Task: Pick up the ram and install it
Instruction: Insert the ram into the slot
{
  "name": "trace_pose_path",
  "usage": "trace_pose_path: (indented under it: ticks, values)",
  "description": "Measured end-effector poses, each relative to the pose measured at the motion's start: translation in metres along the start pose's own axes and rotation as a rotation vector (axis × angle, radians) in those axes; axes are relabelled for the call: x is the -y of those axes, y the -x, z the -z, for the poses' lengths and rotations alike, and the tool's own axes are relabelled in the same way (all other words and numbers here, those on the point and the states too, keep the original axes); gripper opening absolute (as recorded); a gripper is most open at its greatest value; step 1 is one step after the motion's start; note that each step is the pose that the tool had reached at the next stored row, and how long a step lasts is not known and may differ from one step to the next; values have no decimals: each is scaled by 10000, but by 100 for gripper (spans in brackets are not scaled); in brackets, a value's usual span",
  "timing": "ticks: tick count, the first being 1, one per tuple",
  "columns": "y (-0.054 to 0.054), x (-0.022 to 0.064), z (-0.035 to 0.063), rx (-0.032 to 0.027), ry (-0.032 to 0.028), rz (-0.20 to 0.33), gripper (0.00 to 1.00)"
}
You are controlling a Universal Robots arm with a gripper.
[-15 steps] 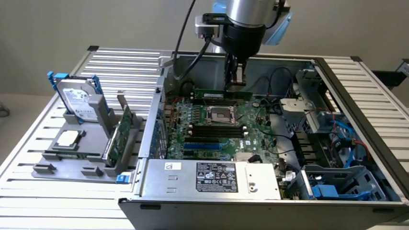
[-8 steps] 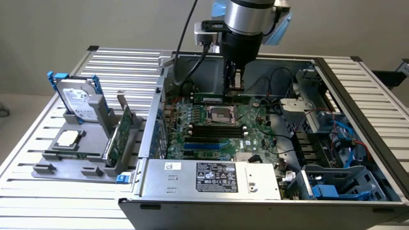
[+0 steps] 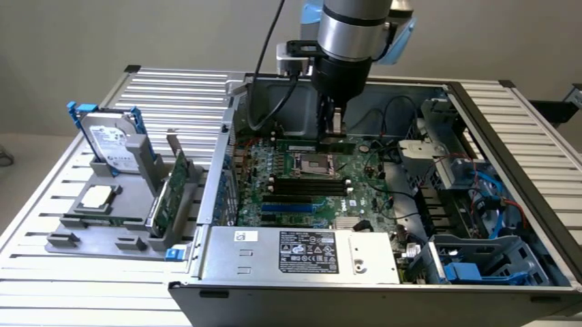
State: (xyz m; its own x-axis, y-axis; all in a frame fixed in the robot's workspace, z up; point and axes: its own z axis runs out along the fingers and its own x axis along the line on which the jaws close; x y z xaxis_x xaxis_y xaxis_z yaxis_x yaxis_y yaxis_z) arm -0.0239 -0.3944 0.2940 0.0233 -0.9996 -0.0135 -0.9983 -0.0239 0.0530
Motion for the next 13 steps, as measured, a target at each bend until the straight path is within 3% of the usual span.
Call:
trace_pose_path:
  ticks: [8, 13]
  values:
    - [-21, 1, -143, -7, 1, 92, 14]
    - [-102, 3, -233, -7, 1, 91, 14]
